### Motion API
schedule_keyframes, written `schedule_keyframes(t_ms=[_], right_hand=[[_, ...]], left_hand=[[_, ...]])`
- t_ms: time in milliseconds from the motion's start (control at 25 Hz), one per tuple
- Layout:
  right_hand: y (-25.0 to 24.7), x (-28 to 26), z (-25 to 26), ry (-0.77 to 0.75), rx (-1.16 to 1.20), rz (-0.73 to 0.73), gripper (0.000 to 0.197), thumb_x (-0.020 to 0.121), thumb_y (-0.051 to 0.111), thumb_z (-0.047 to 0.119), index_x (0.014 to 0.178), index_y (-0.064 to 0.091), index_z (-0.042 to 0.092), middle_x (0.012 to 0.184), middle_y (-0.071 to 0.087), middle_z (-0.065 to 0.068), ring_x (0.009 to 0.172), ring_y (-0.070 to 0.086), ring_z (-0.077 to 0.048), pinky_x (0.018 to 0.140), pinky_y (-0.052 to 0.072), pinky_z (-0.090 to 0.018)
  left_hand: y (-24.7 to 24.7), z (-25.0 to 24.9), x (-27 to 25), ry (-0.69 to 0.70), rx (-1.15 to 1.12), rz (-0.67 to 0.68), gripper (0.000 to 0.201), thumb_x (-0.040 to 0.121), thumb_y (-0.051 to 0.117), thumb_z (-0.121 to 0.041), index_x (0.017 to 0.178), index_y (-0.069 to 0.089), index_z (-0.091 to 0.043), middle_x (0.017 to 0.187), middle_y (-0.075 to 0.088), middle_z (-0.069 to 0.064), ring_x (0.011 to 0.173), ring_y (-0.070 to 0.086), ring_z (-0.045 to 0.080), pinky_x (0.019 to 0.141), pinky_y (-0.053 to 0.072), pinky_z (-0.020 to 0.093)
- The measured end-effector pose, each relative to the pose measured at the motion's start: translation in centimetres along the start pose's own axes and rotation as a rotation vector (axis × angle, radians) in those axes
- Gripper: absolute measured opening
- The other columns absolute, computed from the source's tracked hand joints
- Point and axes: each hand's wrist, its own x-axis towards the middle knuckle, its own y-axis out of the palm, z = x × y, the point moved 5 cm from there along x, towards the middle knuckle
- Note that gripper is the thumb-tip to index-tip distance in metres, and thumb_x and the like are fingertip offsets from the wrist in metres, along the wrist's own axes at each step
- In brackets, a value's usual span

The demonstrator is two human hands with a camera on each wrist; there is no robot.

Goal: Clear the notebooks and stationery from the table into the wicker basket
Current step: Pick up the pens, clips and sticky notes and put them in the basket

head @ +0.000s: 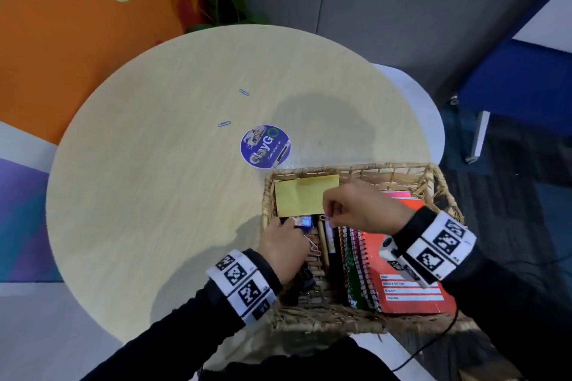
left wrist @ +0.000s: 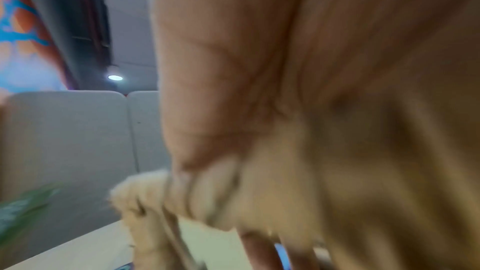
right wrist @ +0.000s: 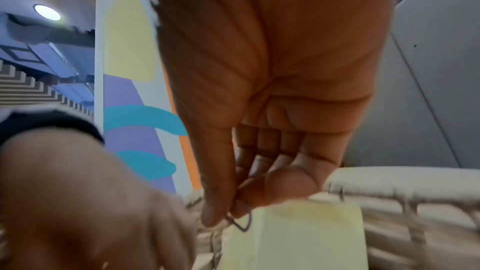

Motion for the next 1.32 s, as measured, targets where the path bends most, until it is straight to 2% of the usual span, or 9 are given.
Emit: schedule_keyframes(t_ms=[120, 240, 360, 480, 720, 880, 1000, 1200, 1320], right_hand=[[2.8, 1.1, 0.9, 0.003, -0.065, 0.083, 0.01, 0.082, 0.065, 0.013, 0.092, 0.068, 0.01, 0.09, 0.073, -0.009, 0.084, 0.064, -0.023, 0.066, 0.042, -0.026], [5.1, 2.8, 2.4, -0.061, -0.21, 0.173, 0.016, 0.084, 0.054, 0.006, 0.094, 0.067, 0.007, 0.094, 0.071, -0.016, 0.088, 0.065, -0.032, 0.069, 0.05, -0.034], [7.1, 4.1, 3.5, -0.093, -0.399, 0.288, 0.019, 0.088, 0.049, 0.001, 0.101, 0.063, 0.0, 0.101, 0.066, -0.021, 0.091, 0.064, -0.036, 0.065, 0.045, -0.036], [8.3, 4.6, 4.1, -0.124, -0.468, 0.365, 0.023, 0.09, 0.049, 0.0, 0.109, 0.06, -0.004, 0.112, 0.062, -0.023, 0.102, 0.061, -0.039, 0.078, 0.05, -0.043], [3.5, 5.2, 5.0, -0.158, -0.343, 0.407, 0.023, 0.081, 0.063, 0.025, 0.093, 0.068, 0.006, 0.09, 0.068, -0.014, 0.085, 0.062, -0.031, 0.061, 0.041, -0.03], [-8.3, 8.2, 6.1, -0.183, -0.2, 0.133, 0.021, 0.081, 0.064, 0.035, 0.092, 0.068, 0.018, 0.088, 0.073, -0.001, 0.082, 0.064, -0.018, 0.073, 0.048, -0.031], [-14.2, 12.6, 5.3, -0.147, -0.198, -0.037, 0.014, 0.084, 0.064, 0.031, 0.087, 0.069, 0.018, 0.073, 0.065, 0.007, 0.069, 0.056, -0.012, 0.07, 0.046, -0.027], [-15.5, 22.8, 2.2, -0.064, -0.225, -0.063, 0.016, 0.085, 0.062, 0.025, 0.086, 0.07, 0.012, 0.079, 0.067, -0.002, 0.072, 0.054, -0.017, 0.073, 0.048, -0.031], [-13.9, 28.6, 0.2, 0.022, -0.194, -0.082, 0.016, 0.086, 0.059, 0.019, 0.086, 0.069, 0.007, 0.092, 0.072, -0.01, 0.078, 0.058, -0.023, 0.071, 0.046, -0.031]], left_hand=[[-2.1, 3.2, -1.6, -0.053, -0.403, -0.308, 0.024, 0.093, 0.045, -0.011, 0.105, 0.065, -0.016, 0.105, 0.066, 0.005, 0.101, 0.059, 0.025, 0.083, 0.047, 0.038], [-2.8, 8.9, -4.1, -0.251, -0.734, -0.66, 0.016, 0.092, 0.049, -0.016, 0.094, 0.066, -0.015, 0.09, 0.07, 0.002, 0.081, 0.064, 0.02, 0.076, 0.053, 0.035], [-1.6, 14.1, -5.3, -0.445, -0.738, -0.77, 0.014, 0.091, 0.054, -0.014, 0.092, 0.068, -0.014, 0.089, 0.074, 0.003, 0.077, 0.067, 0.024, 0.074, 0.052, 0.032], [-0.6, 19.0, -5.1, -0.601, -0.791, -0.842, 0.013, 0.09, 0.057, -0.01, 0.093, 0.07, -0.011, 0.09, 0.074, 0.007, 0.077, 0.066, 0.027, 0.072, 0.048, 0.029], [-0.6, 26.5, 2.0, -0.681, -0.802, -0.761, 0.017, 0.089, 0.062, -0.013, 0.102, 0.071, -0.008, 0.105, 0.069, 0.014, 0.091, 0.067, 0.029, 0.082, 0.049, 0.032], [-0.6, 29.9, 8.3, -0.657, -0.782, -0.602, 0.028, 0.088, 0.063, -0.017, 0.114, 0.065, -0.007, 0.118, 0.063, 0.016, 0.105, 0.062, 0.032, 0.089, 0.047, 0.034], [0.0, 31.1, 11.1, -0.655, -0.786, -0.501, 0.03, 0.089, 0.062, -0.018, 0.116, 0.062, -0.005, 0.121, 0.062, 0.016, 0.11, 0.059, 0.031, 0.09, 0.046, 0.033], [1.2, 32.3, 13.8, -0.627, -0.716, -0.472, 0.019, 0.088, 0.062, -0.016, 0.1, 0.066, -0.001, 0.112, 0.062, 0.017, 0.101, 0.061, 0.032, 0.084, 0.048, 0.034], [1.9, 32.2, 14.6, -0.62, -0.659, -0.42, 0.022, 0.092, 0.056, -0.016, 0.106, 0.063, 0.0, 0.116, 0.058, 0.017, 0.104, 0.059, 0.032, 0.088, 0.048, 0.037]])
